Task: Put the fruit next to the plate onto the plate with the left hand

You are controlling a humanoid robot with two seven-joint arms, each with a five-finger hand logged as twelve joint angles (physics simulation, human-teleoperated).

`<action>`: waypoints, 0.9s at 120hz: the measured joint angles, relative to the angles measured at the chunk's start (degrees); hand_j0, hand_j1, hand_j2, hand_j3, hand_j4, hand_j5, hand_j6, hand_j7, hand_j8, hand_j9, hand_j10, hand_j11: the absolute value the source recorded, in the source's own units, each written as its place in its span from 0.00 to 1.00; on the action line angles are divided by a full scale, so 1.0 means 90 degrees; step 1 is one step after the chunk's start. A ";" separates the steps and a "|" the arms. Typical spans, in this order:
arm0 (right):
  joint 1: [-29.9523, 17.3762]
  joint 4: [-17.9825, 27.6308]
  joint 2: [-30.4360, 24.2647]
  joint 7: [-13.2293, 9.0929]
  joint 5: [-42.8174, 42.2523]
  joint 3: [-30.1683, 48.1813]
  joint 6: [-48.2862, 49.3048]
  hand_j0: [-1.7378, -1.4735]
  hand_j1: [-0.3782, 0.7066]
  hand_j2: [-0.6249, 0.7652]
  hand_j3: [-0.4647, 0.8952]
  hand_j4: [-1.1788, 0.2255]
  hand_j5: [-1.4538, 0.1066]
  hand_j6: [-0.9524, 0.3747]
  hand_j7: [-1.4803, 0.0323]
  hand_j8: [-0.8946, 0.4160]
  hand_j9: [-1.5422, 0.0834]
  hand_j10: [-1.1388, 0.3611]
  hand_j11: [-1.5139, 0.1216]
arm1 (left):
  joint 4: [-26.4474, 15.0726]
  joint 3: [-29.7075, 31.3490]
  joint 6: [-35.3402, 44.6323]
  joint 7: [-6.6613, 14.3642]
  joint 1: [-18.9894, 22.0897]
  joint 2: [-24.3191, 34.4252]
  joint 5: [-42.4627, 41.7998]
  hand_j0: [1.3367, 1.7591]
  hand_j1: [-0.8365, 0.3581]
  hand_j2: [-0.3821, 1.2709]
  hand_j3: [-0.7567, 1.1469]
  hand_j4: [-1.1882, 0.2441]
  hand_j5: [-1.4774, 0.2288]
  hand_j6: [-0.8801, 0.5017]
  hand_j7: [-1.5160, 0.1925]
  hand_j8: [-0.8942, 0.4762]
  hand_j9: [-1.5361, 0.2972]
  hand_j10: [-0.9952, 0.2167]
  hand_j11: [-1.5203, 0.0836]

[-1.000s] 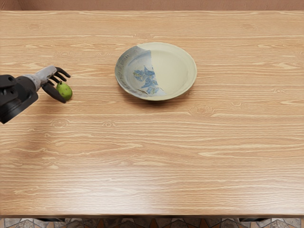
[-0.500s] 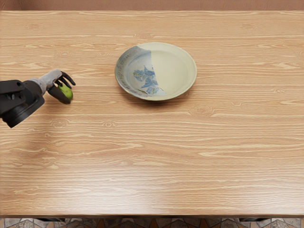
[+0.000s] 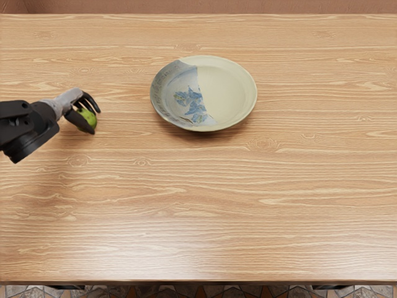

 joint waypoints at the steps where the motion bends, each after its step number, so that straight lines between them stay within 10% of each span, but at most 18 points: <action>1: 0.0000 0.0000 0.0000 0.0000 0.0000 0.0000 0.0000 0.30 0.05 0.45 0.34 0.83 0.92 0.71 0.96 0.67 0.94 0.75 0.91 | -0.0001 -0.0003 -0.0011 0.0001 -0.0025 0.0000 -0.0004 0.75 0.47 0.43 0.40 0.36 0.34 0.24 0.36 0.33 0.35 0.32 0.39; 54: 0.0000 0.0000 0.0000 0.0000 0.0000 0.0000 0.0000 0.30 0.05 0.45 0.34 0.83 0.92 0.71 0.96 0.67 0.94 0.75 0.91 | 0.0101 -0.1079 -0.1447 0.0005 -0.0352 0.0019 -0.0074 0.75 0.47 0.43 0.40 0.36 0.32 0.25 0.35 0.34 0.34 0.33 0.38; 108: 0.0000 0.0000 0.0000 0.0000 0.0000 0.0000 0.0000 0.30 0.05 0.45 0.34 0.83 0.92 0.71 0.96 0.67 0.94 0.75 0.91 | 0.1585 -0.1446 -0.2230 -0.0005 -0.0631 -0.0842 -0.0142 0.75 0.50 0.39 0.40 0.35 0.33 0.22 0.35 0.32 0.33 0.32 0.38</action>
